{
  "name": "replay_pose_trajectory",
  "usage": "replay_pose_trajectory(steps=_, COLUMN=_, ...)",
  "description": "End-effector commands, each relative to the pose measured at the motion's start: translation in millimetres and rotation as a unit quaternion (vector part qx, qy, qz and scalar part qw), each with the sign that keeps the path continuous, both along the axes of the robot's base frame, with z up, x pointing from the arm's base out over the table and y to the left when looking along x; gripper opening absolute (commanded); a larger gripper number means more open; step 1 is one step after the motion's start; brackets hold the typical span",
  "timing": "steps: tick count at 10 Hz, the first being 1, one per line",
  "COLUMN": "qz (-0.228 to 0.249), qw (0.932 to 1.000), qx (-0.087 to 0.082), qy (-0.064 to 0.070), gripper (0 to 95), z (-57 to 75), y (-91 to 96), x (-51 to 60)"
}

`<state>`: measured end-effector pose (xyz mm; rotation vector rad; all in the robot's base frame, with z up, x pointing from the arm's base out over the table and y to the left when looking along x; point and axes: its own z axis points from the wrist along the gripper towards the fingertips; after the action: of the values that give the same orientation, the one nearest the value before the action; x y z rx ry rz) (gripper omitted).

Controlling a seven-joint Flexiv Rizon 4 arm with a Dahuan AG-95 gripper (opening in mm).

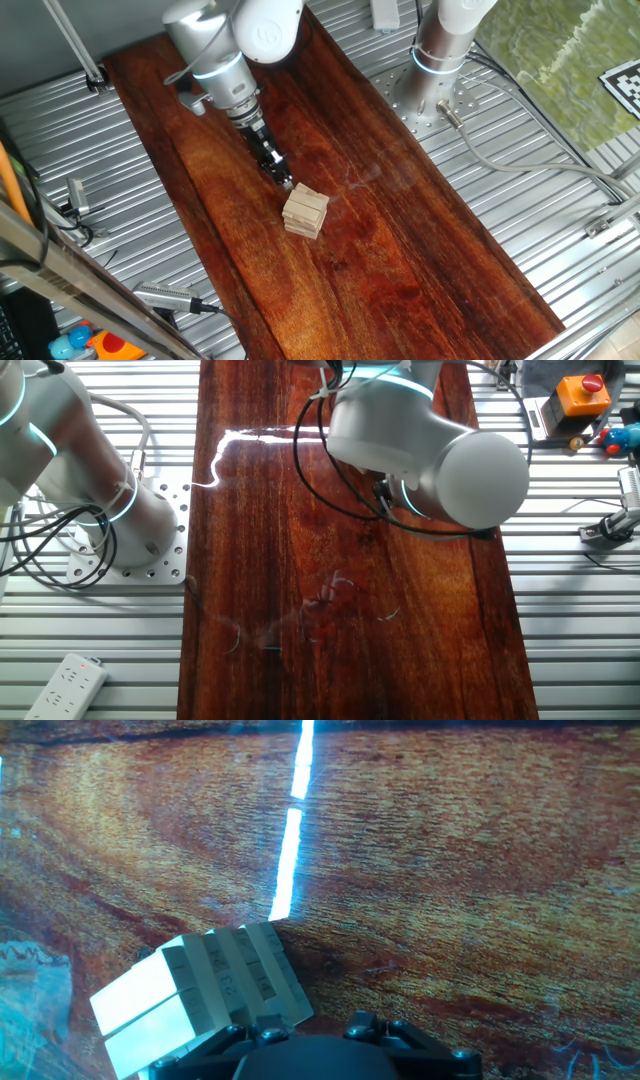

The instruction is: Play Jenga

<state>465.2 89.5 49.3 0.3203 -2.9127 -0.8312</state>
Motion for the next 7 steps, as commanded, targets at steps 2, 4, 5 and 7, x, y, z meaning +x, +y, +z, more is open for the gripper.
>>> replay_pose_trajectory(steps=2, qz=0.004, qw=1.0, qx=-0.005, qy=0.001, gripper=38.0, z=-0.2, y=0.1, x=0.2)
replay_pose_trajectory(steps=4, qz=0.003, qw=1.0, qx=-0.006, qy=0.002, gripper=38.0, z=-0.3, y=0.1, x=0.2)
replay_pose_trajectory(steps=5, qz=0.004, qw=1.0, qx=-0.006, qy=0.002, gripper=38.0, z=-0.3, y=0.1, x=0.2)
replay_pose_trajectory(steps=7, qz=0.003, qw=1.0, qx=-0.006, qy=0.002, gripper=38.0, z=-0.3, y=0.1, x=0.2)
